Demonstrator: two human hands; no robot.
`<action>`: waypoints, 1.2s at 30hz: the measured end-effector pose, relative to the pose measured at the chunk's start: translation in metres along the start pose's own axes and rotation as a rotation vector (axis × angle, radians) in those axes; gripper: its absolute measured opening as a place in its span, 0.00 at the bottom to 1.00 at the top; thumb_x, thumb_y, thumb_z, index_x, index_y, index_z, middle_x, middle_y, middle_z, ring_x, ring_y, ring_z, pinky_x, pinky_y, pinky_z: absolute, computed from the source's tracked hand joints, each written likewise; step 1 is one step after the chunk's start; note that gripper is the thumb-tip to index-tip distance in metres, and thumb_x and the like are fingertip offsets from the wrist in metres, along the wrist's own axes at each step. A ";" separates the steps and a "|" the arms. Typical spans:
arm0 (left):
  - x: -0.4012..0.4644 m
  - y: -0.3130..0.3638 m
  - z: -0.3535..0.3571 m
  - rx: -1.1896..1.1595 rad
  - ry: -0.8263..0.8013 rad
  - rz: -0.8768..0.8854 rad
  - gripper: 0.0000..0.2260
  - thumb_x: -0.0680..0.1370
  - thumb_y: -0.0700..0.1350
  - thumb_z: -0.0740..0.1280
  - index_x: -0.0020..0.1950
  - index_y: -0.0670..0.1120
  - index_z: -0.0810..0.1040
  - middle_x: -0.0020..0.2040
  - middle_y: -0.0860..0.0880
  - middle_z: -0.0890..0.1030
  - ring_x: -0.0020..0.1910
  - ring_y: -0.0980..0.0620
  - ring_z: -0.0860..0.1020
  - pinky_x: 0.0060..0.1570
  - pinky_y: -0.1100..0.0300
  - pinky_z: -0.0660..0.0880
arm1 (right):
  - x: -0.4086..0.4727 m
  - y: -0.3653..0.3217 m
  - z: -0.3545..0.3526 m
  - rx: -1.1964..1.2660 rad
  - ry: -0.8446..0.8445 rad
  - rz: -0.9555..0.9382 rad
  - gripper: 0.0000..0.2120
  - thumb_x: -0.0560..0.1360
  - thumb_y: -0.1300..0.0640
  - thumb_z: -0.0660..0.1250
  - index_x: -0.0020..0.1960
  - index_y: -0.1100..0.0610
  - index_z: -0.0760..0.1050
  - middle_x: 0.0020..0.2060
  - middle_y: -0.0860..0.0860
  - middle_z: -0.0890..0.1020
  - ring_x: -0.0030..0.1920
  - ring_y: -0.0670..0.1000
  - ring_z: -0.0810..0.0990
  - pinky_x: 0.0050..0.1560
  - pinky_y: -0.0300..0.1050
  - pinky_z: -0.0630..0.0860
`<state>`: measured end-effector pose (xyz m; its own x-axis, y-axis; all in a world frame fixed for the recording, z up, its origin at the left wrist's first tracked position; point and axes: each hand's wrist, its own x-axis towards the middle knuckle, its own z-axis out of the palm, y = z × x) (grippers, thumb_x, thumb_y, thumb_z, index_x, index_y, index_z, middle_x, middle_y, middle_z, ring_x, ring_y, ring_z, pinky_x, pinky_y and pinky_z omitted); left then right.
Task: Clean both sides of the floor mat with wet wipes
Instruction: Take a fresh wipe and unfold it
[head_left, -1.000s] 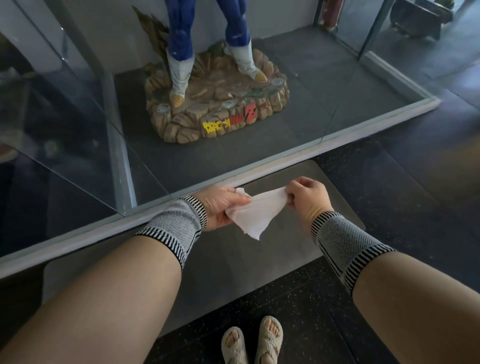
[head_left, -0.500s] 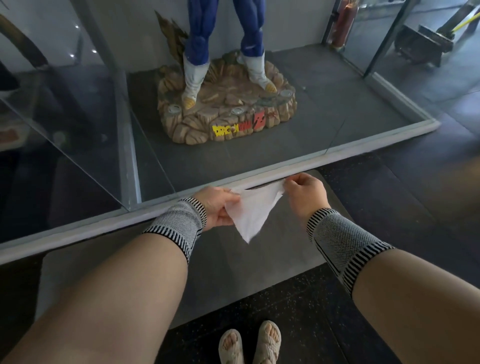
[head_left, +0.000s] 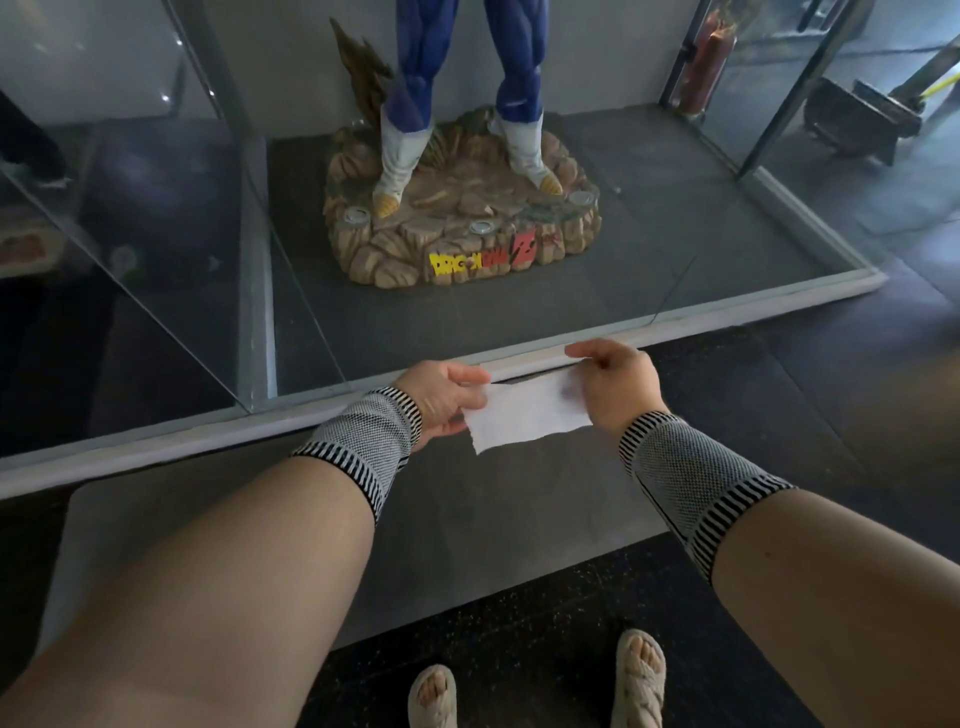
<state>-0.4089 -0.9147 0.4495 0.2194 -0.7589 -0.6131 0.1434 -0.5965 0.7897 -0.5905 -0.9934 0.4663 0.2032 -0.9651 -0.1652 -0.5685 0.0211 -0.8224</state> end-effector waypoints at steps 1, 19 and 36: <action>0.007 0.002 0.011 0.080 0.035 0.028 0.11 0.75 0.33 0.69 0.49 0.48 0.80 0.50 0.48 0.80 0.51 0.50 0.78 0.53 0.54 0.77 | 0.006 0.006 -0.008 -0.016 -0.004 -0.008 0.13 0.76 0.63 0.59 0.51 0.51 0.80 0.42 0.53 0.82 0.42 0.56 0.82 0.43 0.49 0.80; 0.116 0.054 0.316 0.588 0.436 0.215 0.12 0.78 0.39 0.65 0.57 0.48 0.83 0.48 0.51 0.81 0.41 0.56 0.76 0.41 0.76 0.67 | 0.175 0.182 -0.238 -0.400 -0.396 -0.102 0.14 0.74 0.63 0.62 0.54 0.55 0.82 0.51 0.51 0.83 0.52 0.52 0.79 0.48 0.36 0.70; 0.206 0.129 0.406 0.903 0.040 0.259 0.12 0.74 0.50 0.69 0.33 0.52 0.70 0.34 0.54 0.73 0.37 0.51 0.74 0.33 0.62 0.63 | 0.274 0.166 -0.297 -0.524 -0.478 -0.351 0.08 0.72 0.59 0.63 0.40 0.47 0.77 0.31 0.42 0.76 0.27 0.41 0.70 0.24 0.31 0.63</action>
<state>-0.7375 -1.2539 0.4164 0.1751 -0.8968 -0.4063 -0.7140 -0.3998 0.5748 -0.8664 -1.3314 0.4463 0.6930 -0.6735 -0.2572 -0.6850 -0.5040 -0.5261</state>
